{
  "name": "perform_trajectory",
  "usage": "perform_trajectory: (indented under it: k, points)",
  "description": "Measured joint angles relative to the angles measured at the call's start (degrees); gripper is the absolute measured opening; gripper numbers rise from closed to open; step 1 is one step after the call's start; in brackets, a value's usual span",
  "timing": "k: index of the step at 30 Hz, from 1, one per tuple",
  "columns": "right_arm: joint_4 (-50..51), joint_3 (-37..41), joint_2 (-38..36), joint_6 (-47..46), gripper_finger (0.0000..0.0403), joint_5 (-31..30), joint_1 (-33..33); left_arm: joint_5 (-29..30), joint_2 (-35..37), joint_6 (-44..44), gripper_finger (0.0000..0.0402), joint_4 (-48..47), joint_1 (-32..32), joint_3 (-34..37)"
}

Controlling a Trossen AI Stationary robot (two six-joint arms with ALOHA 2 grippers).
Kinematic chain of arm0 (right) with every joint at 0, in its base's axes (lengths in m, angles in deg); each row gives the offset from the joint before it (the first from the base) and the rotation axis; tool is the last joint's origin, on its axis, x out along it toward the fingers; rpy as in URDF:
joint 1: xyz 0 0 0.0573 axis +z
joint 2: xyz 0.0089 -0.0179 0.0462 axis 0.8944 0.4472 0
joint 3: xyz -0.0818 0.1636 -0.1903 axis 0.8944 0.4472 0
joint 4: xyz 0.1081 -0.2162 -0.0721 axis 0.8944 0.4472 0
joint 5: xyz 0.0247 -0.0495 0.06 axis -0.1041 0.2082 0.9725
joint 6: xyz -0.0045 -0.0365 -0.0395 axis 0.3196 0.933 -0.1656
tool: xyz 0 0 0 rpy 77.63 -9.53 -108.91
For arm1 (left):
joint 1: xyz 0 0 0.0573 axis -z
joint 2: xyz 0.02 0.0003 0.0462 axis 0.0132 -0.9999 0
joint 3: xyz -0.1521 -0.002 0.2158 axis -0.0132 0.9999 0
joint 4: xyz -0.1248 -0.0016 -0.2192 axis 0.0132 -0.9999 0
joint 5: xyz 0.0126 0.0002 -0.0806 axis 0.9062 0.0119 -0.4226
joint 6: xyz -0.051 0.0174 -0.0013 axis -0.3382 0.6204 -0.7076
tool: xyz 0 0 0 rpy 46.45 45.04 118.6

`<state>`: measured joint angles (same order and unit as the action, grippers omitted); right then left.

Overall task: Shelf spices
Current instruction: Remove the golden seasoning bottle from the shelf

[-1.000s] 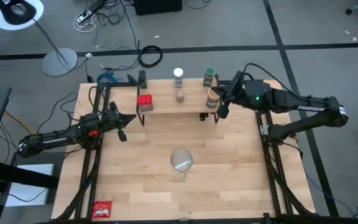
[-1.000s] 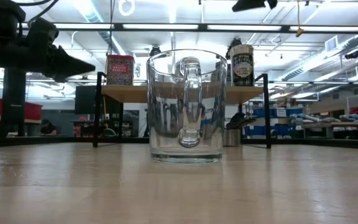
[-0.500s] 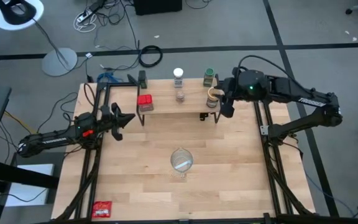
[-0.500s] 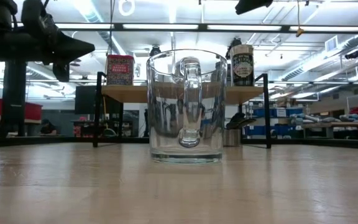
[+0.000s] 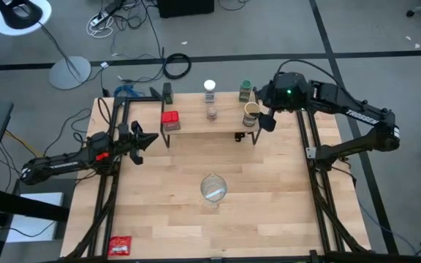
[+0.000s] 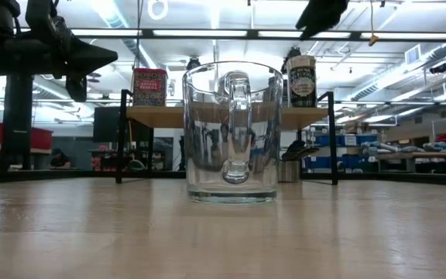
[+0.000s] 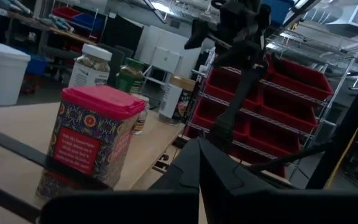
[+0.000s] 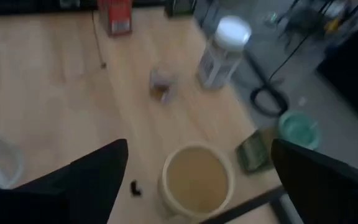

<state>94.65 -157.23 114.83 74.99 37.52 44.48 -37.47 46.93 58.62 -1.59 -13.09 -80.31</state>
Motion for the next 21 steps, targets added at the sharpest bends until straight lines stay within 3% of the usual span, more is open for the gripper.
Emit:
perform_trajectory:
  k: [7, 15, 21]
  points:
    - [3.2, 0.0, 4.2, -1.3, 0.0396, 2.4, -2.5, -3.4, 0.0, -0.1, 0.0031, 0.0, 0.0, 0.0]
    - [3.9, 0.0, 8.1, -1.2, 0.0399, 2.4, -4.6, -3.4, 0.0, -0.1, 0.0077, -1.3, 0.0, 0.0]
    - [5.9, 0.0, 10.8, -0.8, 0.0391, 3.7, -5.6, -3.3, 0.0, 0.0, 0.0087, -2.4, 0.0, 0.0]
